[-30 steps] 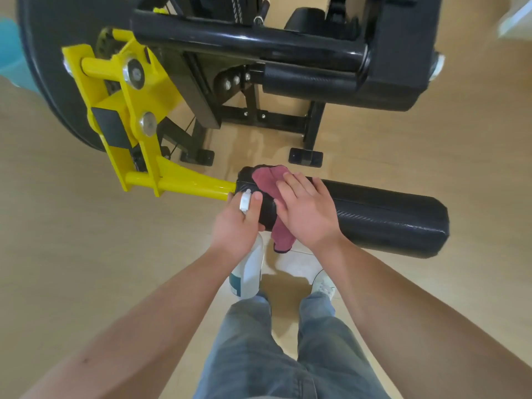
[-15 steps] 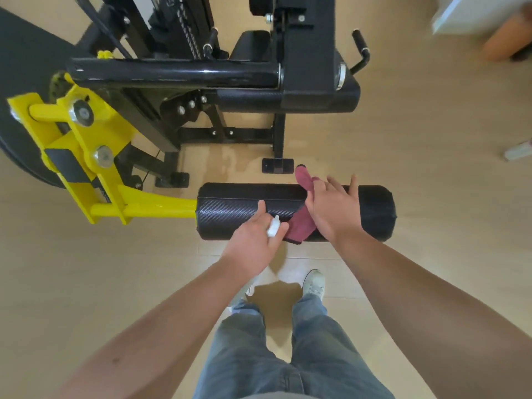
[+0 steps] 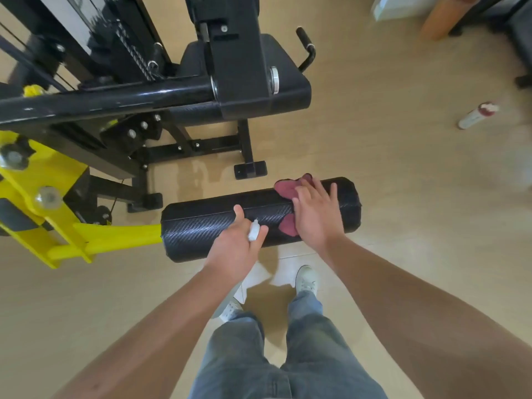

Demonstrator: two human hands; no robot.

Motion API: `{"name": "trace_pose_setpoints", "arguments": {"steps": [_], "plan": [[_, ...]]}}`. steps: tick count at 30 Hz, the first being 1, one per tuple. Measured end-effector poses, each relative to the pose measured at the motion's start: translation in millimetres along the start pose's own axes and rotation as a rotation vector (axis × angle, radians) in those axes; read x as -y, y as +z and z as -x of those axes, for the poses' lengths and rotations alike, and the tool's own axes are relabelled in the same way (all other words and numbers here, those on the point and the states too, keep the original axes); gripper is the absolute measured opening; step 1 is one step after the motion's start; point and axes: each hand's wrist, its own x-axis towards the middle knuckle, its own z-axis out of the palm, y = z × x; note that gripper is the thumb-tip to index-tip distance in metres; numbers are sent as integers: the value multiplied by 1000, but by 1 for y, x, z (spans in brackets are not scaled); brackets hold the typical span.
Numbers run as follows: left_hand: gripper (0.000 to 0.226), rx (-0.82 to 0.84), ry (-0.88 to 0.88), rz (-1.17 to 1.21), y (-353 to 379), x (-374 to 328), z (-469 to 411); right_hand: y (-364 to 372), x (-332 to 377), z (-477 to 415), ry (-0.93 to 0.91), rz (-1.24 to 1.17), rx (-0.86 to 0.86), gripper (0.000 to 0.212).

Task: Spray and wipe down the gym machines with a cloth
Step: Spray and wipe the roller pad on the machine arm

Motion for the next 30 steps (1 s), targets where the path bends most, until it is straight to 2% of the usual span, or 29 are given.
{"name": "trace_pose_setpoints", "arguments": {"steps": [3,5,6,9,15,20,24,25,28,30], "plan": [[72,-8,6,19,-3,7,-4,18,51,8,-144,-20,76,41],[75,-37,3,21,-6,8,-6,29,68,13,-222,-15,137,63],[74,-51,-5,14,-6,6,-7,32,67,12,-237,19,113,67],[69,-49,-38,7,-4,-6,-13,32,46,8,-224,177,-21,53],[64,-63,-112,38,0,-24,-12,26,-11,17,-48,200,-188,35],[68,-81,-141,25,0,-27,-11,7,-82,19,166,165,-182,40],[75,-79,-126,73,0,-14,-14,5,-78,7,320,12,-133,40],[74,-78,-122,87,0,-10,-16,4,-65,2,313,-12,-105,39],[75,-71,-130,103,-1,-7,-19,10,-19,-6,95,63,-21,33],[75,-53,-131,131,-4,-7,-20,12,8,-10,35,48,-17,36]]}}
